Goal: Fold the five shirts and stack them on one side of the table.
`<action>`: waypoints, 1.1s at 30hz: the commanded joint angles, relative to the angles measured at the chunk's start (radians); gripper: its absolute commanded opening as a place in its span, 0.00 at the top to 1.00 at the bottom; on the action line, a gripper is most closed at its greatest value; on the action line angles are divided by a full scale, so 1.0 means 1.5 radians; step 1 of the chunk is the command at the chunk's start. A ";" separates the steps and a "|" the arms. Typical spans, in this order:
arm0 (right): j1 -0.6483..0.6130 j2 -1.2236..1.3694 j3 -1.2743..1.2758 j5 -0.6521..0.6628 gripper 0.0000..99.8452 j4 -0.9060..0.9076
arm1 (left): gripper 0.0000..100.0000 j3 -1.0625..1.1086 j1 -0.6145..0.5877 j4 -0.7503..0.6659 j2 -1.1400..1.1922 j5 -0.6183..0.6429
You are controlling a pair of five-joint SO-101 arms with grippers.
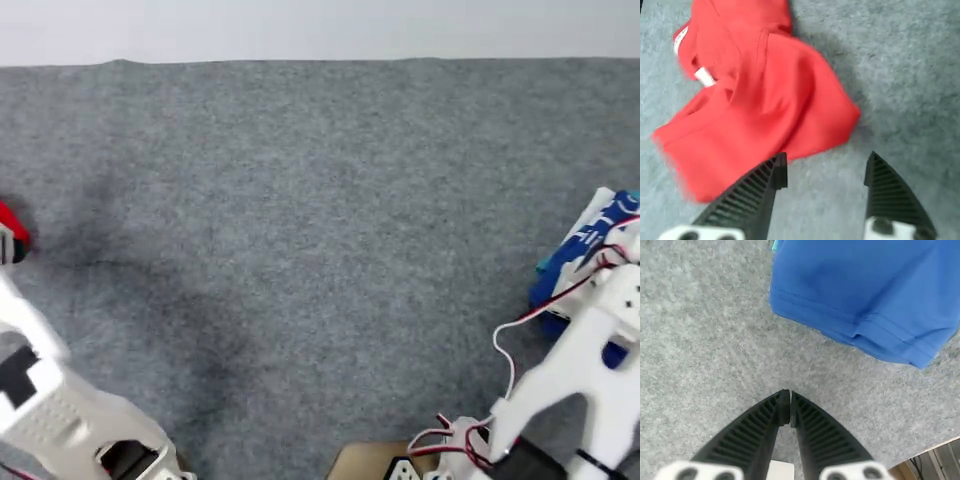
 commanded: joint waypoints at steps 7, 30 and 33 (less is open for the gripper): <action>-0.008 -0.087 0.081 -0.005 0.99 0.024 | 0.74 -0.031 0.012 -0.165 0.106 0.002; -0.009 -0.196 0.131 -0.004 0.99 0.021 | 1.00 -0.031 0.021 -0.213 0.216 -0.053; -0.009 -0.196 0.131 -0.004 0.99 0.020 | 1.00 -0.031 0.023 -0.134 0.160 -0.052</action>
